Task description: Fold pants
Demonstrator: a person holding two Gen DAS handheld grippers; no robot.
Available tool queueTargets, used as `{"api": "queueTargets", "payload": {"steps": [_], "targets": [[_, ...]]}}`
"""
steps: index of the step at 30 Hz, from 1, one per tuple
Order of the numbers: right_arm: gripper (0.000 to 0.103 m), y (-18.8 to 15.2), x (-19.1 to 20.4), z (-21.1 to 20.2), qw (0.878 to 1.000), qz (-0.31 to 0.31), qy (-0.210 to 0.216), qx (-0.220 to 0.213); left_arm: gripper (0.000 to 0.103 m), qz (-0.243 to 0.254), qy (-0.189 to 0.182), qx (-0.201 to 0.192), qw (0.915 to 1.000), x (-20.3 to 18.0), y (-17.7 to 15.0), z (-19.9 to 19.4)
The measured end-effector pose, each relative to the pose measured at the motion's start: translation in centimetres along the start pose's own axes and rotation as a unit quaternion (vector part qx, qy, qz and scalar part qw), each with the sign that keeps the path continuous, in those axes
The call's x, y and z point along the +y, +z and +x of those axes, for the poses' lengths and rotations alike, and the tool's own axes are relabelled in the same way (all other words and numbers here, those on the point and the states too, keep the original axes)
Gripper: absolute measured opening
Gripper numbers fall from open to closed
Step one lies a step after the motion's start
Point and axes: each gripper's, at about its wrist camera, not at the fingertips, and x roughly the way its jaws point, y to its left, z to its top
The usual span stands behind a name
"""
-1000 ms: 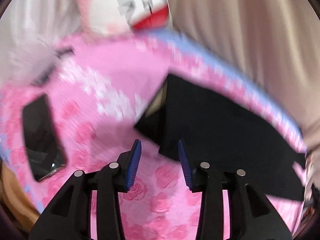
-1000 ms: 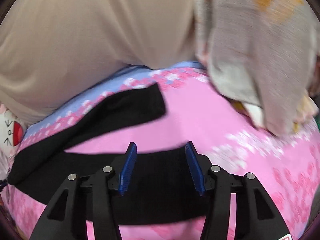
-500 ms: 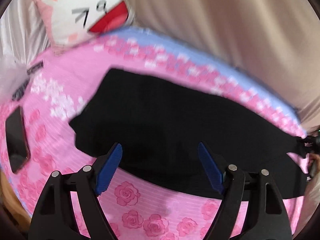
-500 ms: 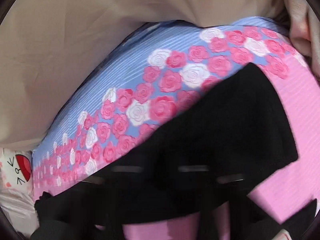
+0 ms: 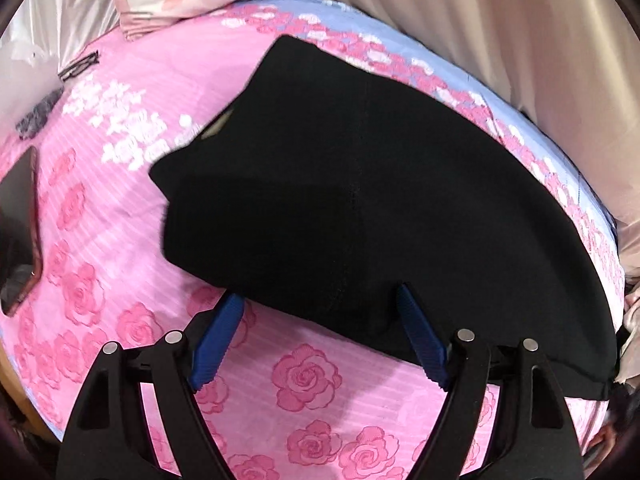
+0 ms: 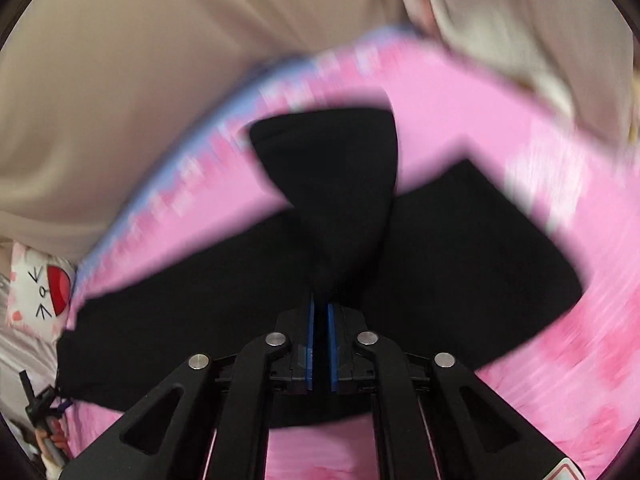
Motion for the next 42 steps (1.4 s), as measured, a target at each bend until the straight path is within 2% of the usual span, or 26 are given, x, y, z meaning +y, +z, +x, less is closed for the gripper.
{"api": "queueTargets", "payload": {"steps": [1, 2, 4, 5, 7, 10, 12, 13, 14, 15, 16, 17, 20, 22, 23, 24, 25, 27, 29, 30, 32, 34, 36, 37, 38, 42], "targets": [[0.017, -0.1, -0.4, -0.8, 1.0, 0.002, -0.002, -0.009, 0.077, -0.004, 0.001, 0.003, 1.0, 0.1, -0.3, -0.2], [0.031, 0.0, -0.1, -1.2, 1.0, 0.004, -0.011, -0.007, 0.077, -0.01, -0.003, 0.005, 0.9999, 0.4, -0.6, -0.5], [0.056, -0.1, 0.6, -3.8, 0.996, -0.001, -0.072, -0.044, 0.077, -0.016, -0.016, 0.002, 0.9997, 1.2, -1.3, -1.8], [0.063, -0.2, 1.0, -4.9, 0.993, -0.011, -0.092, -0.067, 0.081, -0.015, -0.012, -0.004, 0.9998, 1.6, -1.5, -2.4], [0.068, 0.3, 3.1, -6.3, 0.984, -0.056, -0.134, -0.106, 0.085, -0.011, 0.013, -0.024, 0.9996, 1.9, -1.9, -3.6], [0.07, 1.2, 6.0, -4.2, 0.977, -0.124, -0.149, -0.085, 0.085, -0.002, 0.008, -0.03, 0.9995, 0.9, -2.0, -4.3], [0.073, 1.7, 7.6, -0.9, 0.966, -0.177, -0.177, -0.057, 0.087, 0.004, -0.009, -0.027, 0.9996, -0.4, -2.1, -4.4], [0.06, 1.6, 7.6, 0.1, 0.958, -0.194, -0.203, -0.05, 0.088, 0.006, -0.013, -0.024, 0.9996, -0.9, -2.2, -4.3], [0.028, 1.6, 8.0, 1.8, 0.948, -0.211, -0.234, -0.04, 0.089, 0.008, -0.016, -0.022, 0.9996, -1.2, -2.3, -4.2], [0.004, 2.1, 7.5, 2.9, 0.945, -0.207, -0.251, -0.027, 0.089, 0.01, -0.013, -0.017, 0.9997, -1.7, -2.3, -4.0], [0.003, 2.9, 6.4, 2.1, 0.959, -0.166, -0.225, -0.03, 0.089, 0.01, -0.01, -0.015, 0.9998, -1.8, -2.2, -3.8], [0.003, 3.6, 5.2, -0.2, 0.973, -0.116, -0.193, -0.05, 0.089, 0.008, -0.007, -0.016, 0.9998, -1.3, -2.4, -4.0], [0.004, 3.6, 2.0, -7.4, 0.986, -0.003, -0.115, -0.122, 0.092, -0.015, -0.003, -0.021, 0.9997, 0.9, -2.4, -4.2], [0.01, 2.9, -1.3, -8.3, 0.988, 0.065, -0.079, -0.112, 0.093, -0.037, 0.0, -0.017, 0.9992, 2.6, -2.2, -3.6], [0.012, 2.5, -2.2, -7.5, 0.99, 0.072, -0.089, -0.086, 0.093, -0.044, -0.003, -0.014, 0.9989, 3.1, -2.0, -3.2], [0.016, 1.8, -3.3, -6.0, 0.989, 0.076, -0.121, -0.047, 0.093, -0.058, -0.006, -0.004, 0.9983, 3.8, -1.7, -2.5], [0.016, 0.8, -3.5, -5.5, 0.986, 0.089, -0.134, -0.042, 0.093, -0.073, -0.01, 0.002, 0.9972, 4.3, -1.5, -2.2], [0.02, -0.9, -1.9, -7.1, 0.983, 0.098, -0.128, -0.084, 0.093, -0.125, -0.05, 0.003, 0.9908, 5.7, -1.5, -1.9], [0.059, -2.1, 0.9, -8.8, 0.978, 0.077, -0.146, -0.13, 0.093, -0.151, -0.071, -0.007, 0.9859, 6.6, -1.5, -2.1], [0.065, -2.5, 2.4, -9.3, 0.974, 0.062, -0.159, -0.149, 0.093, -0.158, -0.082, -0.01, 0.984, 6.8, -1.2, -2.0], [0.065, -2.8, 4.5, -9.7, 0.969, 0.025, -0.182, -0.167, 0.092, -0.16, -0.082, -0.01, 0.9837, 6.9, -0.4, -1.5], [0.065, -2.7, 7.3, -9.3, 0.962, -0.038, -0.214, -0.166, 0.077, -0.16, -0.102, -0.014, 0.9818, 6.8, 0.5, -1.3], [0.066, -2.7, 8.5, -8.7, 0.959, -0.059, -0.224, -0.161, 0.028, -0.142, -0.112, 0.007, 0.9834, 6.0, 1.7, -0.4], [0.067, -2.6, 9.0, -8.5, 0.962, -0.058, -0.217, -0.156, 0.016, -0.13, -0.108, 0.015, 0.9855, 5.7, 2.3, -0.3], [0.067, -2.5, 9.3, -8.3, 0.966, -0.051, -0.204, -0.152, 0.01, -0.11, -0.114, 0.018, 0.9873, 5.2, 3.2, -0.8], [0.067, -3.2, 9.8, -8.6, 0.969, -0.042, -0.193, -0.15, 0.01, -0.084, -0.153, 0.004, 0.9846, 5.7, 6.4, -5.6]]}}
